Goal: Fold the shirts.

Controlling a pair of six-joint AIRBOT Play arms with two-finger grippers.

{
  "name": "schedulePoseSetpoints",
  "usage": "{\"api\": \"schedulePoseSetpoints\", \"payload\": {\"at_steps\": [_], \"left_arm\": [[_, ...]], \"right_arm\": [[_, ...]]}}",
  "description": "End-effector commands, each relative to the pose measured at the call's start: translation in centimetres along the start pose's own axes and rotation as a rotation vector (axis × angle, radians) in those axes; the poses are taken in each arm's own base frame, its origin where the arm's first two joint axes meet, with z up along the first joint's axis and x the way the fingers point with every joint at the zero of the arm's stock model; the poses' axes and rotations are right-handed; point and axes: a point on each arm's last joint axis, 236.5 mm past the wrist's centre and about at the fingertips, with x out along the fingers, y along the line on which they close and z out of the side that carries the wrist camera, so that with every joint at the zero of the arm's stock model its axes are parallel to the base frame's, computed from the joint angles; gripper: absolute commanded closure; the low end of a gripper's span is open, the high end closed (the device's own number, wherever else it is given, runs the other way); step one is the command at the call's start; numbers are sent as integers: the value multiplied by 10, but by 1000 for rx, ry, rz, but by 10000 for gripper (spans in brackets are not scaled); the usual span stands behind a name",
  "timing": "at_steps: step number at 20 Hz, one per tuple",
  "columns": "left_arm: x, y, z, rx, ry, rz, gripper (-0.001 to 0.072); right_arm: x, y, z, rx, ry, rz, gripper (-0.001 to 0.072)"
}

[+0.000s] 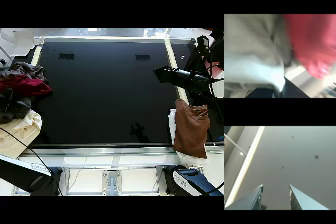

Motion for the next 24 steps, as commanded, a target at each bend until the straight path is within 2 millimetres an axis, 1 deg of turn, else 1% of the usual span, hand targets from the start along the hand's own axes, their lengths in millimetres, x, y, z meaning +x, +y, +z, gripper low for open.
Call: {"api": "schedulePoseSetpoints", "payload": {"at_steps": [1,2,3,4,6,8,9,11,13,14,15,16,17,18,19,20,21,22,23,24], "left_arm": [[-41,-77,-14,149,-19,-250,696],[-62,-102,-27,234,-23,-313,696],[-83,-129,-46,336,-16,-377,697],[-105,-156,-73,443,-1,-439,697],[-139,-199,-132,609,36,-504,696],[-161,-234,-190,744,73,-551,696],[-169,-251,-223,813,98,-579,696],[-173,-276,-293,939,186,-632,696],[-166,-293,-364,1047,304,-677,696],[-160,-302,-400,1091,351,-704,695],[-154,-311,-432,1123,383,-730,695],[-148,-323,-465,1149,400,-764,651],[-142,-336,-488,1155,388,-797,448],[-137,-354,-502,1139,339,-839,177],[-135,-372,-501,1107,266,-875,83],[-137,-386,-491,1075,196,-900,83],[-138,-398,-468,1041,113,-906,84],[-136,-402,-440,1017,46,-892,85],[-133,-401,-411,987,6,-870,85],[-126,-397,-380,949,-20,-837,89]], "right_arm": [[-6,7,16,-13,-35,9,329],[-11,12,26,-24,-57,14,329],[-16,17,38,-39,-79,20,329],[-23,24,50,-56,-104,29,329],[-40,40,76,-94,-155,47,329],[-59,57,99,-141,-196,64,329],[-69,65,109,-164,-215,72,329],[-90,81,126,-212,-251,82,329],[-107,93,137,-261,-267,82,329],[-112,96,139,-279,-265,81,329],[-116,99,138,-291,-257,84,330],[-117,101,134,-298,-237,88,330],[-115,101,127,-302,-204,91,331],[-111,96,115,-310,-151,82,344],[-107,89,100,-322,-83,63,362],[-105,79,85,-339,-13,35,450],[-104,66,69,-358,65,-7,521],[-106,54,57,-372,125,-47,519],[-108,42,46,-360,181,-86,515],[-109,35,35,-328,230,-106,512]]}}
